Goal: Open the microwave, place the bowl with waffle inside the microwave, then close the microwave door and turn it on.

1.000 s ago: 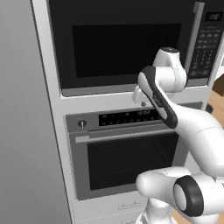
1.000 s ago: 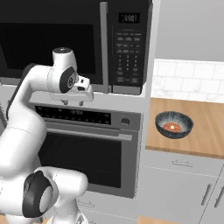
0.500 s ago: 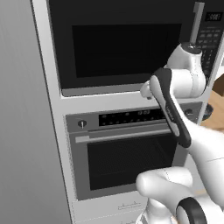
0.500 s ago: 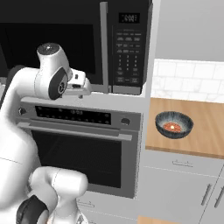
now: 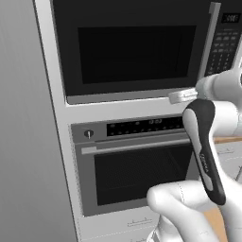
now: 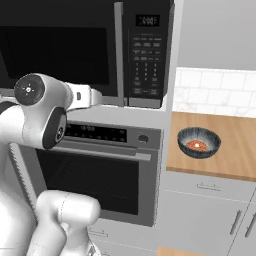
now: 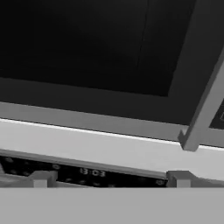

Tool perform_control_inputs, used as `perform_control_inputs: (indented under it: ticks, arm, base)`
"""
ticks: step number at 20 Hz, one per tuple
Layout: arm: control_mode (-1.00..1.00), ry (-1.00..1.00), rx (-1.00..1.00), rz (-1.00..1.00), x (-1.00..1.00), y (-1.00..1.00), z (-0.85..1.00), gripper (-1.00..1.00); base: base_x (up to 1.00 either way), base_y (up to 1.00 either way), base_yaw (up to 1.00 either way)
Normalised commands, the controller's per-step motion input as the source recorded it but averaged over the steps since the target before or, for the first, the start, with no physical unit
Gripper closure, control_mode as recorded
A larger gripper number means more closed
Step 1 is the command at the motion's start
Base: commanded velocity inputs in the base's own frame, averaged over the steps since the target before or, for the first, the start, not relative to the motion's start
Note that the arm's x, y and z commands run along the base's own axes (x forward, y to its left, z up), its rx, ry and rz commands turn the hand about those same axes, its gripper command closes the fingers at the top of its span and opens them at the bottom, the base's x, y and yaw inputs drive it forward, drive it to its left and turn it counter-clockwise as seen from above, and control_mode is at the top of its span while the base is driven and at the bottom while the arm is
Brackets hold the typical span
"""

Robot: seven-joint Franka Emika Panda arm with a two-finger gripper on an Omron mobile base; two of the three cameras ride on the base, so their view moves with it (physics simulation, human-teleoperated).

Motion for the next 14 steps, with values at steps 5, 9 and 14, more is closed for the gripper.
perform_control_inputs:
  ticks: [5, 9, 14]
  arm:
    - [-1.00, -0.25, 0.03, 0.00, -0.01, -0.34, 0.90, -1.00]
    - [-1.00, -0.21, 0.00, 0.00, 0.00, -0.19, 0.41, -1.00]
    - [-1.00, -0.22, 0.00, 0.00, -0.04, -0.17, 0.20, -1.00]
  base:
    - [0.00, 0.00, 0.00]
    - [0.00, 0.00, 0.00]
    - [0.00, 0.00, 0.00]
